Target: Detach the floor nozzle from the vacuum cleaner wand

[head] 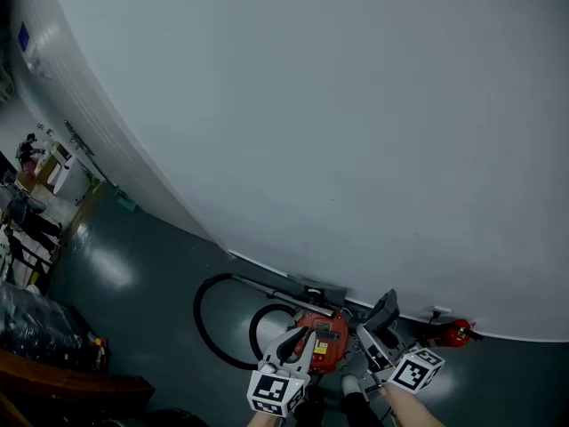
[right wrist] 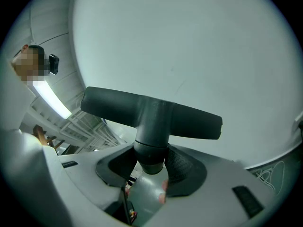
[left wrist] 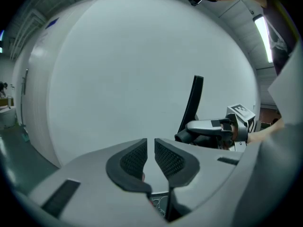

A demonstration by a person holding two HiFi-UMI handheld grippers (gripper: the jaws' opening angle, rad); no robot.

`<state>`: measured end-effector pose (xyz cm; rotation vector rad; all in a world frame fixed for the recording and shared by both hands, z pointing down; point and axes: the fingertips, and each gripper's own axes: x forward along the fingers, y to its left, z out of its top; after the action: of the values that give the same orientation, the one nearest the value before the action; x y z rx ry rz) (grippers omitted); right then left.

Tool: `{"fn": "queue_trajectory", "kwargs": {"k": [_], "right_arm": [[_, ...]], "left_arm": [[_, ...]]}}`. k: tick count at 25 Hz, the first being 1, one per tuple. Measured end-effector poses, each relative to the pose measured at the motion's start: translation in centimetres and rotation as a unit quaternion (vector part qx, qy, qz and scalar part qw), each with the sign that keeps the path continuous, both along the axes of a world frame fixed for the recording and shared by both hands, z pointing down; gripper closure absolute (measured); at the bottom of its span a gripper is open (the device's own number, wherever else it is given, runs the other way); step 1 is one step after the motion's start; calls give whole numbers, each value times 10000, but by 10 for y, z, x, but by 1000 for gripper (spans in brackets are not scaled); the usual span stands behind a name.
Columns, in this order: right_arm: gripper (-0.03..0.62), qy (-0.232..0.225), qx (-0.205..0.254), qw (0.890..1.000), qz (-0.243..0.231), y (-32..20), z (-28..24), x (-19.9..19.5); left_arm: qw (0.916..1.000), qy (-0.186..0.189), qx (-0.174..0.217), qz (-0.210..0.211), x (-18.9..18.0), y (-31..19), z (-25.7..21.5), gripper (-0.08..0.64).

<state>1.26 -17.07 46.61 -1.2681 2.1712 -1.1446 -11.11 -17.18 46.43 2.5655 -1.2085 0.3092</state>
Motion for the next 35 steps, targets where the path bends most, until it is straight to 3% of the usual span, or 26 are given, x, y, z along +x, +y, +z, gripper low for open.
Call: {"fn": "queue_trajectory", "kwargs": {"k": [7,16,21,35], "right_arm": [[403,34,410,9979,-504,12,-63,-17],[403,271,1023,9925,-613,32,-122,-25],[403,292,1063,9918,-652,34,-128,-31],[403,172,942,9931,-673,36,-123,-41]], "left_arm": [[9986,72,360,-376,-7,18,-74,550],[9957,133,762,-500,-9,44,-135,555],[9950,164,848,-505,-16,50,-142,555],[9969,135,620,-468,-28,59,-124,555]]}}
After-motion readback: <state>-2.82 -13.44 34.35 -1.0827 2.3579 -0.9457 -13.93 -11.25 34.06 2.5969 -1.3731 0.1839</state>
